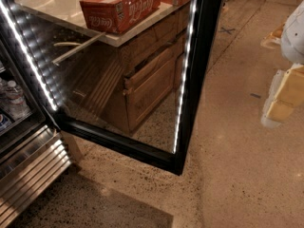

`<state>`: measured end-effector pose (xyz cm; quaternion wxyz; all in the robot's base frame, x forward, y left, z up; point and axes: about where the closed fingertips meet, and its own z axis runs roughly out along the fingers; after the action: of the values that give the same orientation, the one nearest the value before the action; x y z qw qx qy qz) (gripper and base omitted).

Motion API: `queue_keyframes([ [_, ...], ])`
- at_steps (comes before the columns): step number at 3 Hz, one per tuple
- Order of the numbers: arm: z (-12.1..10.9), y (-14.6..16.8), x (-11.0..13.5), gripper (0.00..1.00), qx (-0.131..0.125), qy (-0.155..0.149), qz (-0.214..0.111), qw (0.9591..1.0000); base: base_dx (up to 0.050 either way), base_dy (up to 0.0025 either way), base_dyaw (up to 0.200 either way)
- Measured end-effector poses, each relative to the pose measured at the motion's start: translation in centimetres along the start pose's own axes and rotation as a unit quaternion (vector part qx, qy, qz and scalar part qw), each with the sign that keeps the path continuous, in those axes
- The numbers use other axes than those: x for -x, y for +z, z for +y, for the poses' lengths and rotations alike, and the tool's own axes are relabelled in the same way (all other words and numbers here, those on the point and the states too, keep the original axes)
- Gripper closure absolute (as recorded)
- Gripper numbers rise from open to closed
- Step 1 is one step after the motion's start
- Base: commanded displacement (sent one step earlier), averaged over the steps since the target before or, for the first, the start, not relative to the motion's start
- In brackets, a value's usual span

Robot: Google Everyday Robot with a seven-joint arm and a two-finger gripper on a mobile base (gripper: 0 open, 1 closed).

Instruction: Close right fridge door

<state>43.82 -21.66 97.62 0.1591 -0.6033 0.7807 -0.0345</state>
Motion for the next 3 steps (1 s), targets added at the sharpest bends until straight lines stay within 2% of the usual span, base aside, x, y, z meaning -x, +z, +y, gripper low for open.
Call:
queue_keyframes([
  [2, 0.0, 0.0, 0.0, 0.0, 0.0, 0.0, 0.0, 1.0, 0.048, -0.00003, 0.001],
  [3, 0.0, 0.0, 0.0, 0.0, 0.0, 0.0, 0.0, 1.0, 0.0, 0.0, 0.0],
])
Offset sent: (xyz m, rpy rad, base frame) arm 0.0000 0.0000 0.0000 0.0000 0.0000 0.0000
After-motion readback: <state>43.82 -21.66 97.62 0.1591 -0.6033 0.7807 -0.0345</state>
